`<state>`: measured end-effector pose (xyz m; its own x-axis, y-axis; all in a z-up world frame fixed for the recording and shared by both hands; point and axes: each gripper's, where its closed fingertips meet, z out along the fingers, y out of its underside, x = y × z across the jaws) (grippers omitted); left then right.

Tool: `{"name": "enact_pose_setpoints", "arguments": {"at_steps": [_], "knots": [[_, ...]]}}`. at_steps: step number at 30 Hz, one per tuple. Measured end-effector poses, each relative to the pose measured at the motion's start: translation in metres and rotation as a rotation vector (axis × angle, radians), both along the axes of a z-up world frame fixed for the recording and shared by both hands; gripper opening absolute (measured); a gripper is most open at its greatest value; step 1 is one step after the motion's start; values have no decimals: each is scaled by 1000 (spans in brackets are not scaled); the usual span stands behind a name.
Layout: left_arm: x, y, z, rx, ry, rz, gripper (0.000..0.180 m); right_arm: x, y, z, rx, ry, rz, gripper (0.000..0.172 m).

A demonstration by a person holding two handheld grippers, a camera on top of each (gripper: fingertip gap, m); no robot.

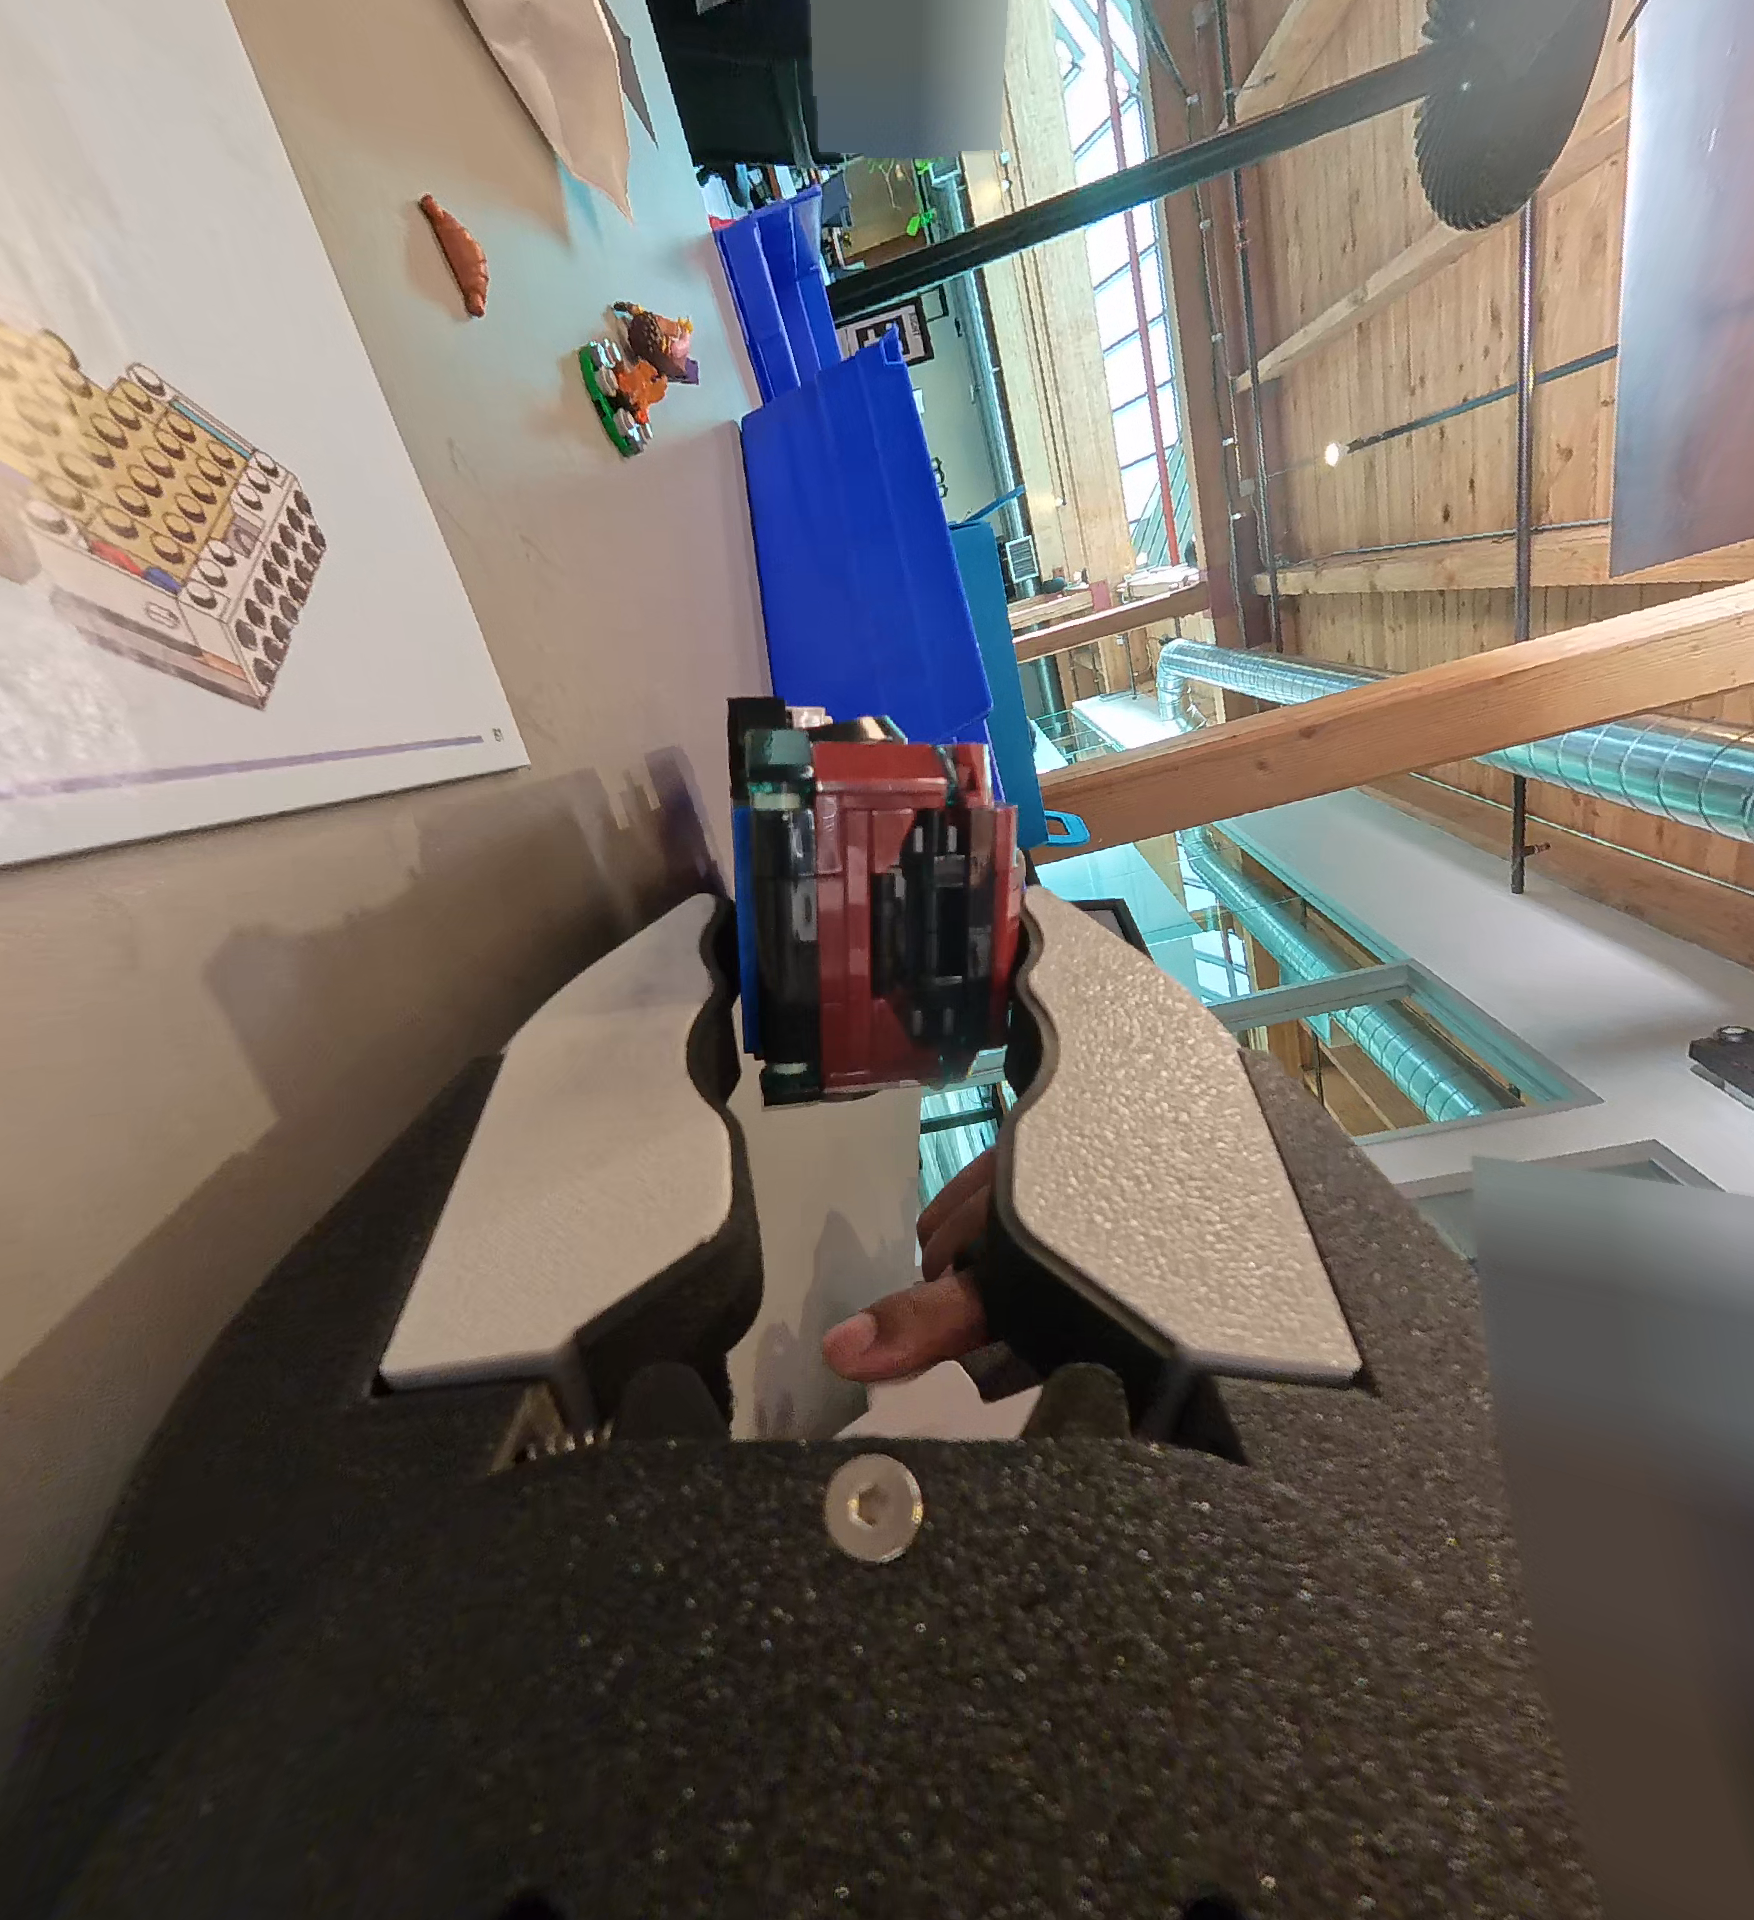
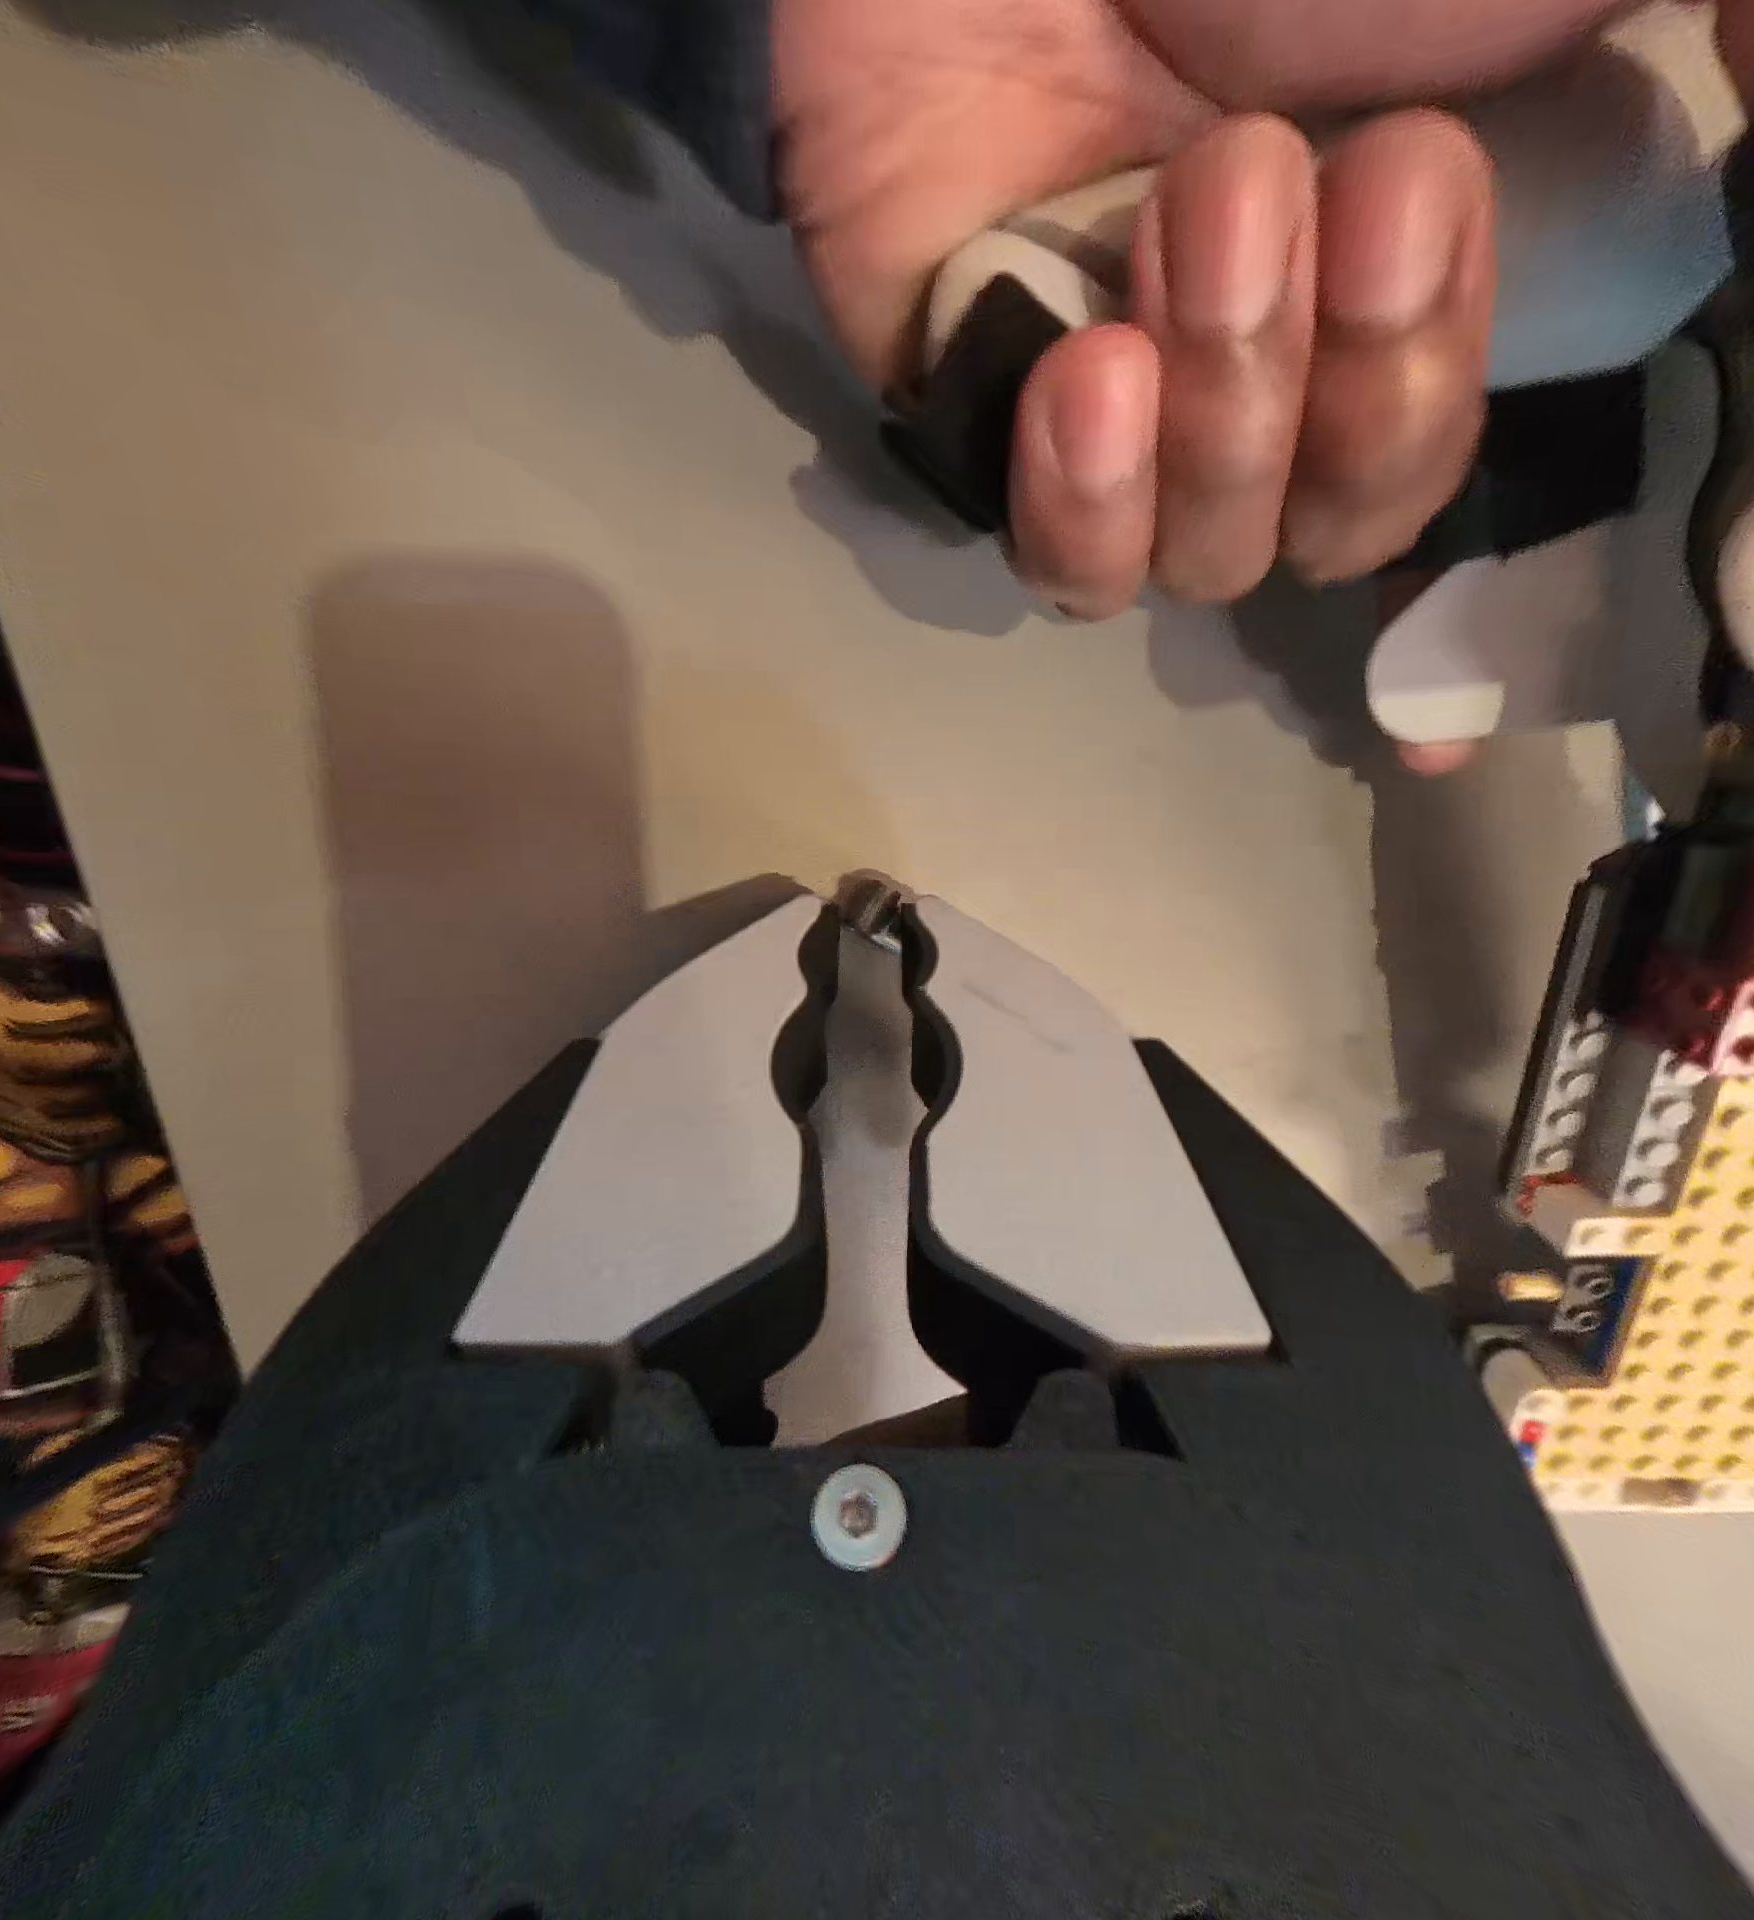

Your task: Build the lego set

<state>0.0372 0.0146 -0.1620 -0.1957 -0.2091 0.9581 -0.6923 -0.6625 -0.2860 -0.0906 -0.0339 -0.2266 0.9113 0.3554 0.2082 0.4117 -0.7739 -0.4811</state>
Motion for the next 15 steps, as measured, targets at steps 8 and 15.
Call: {"name": "enact_pose_setpoints", "arguments": {"at_steps": [8,15], "knots": [[0,1,0,3,-4,0,49,8,-4,3,72,-33,126,25],[1,4,0,-4,-2,8,49,-1,-2,0,-2,5,152,15]]}}
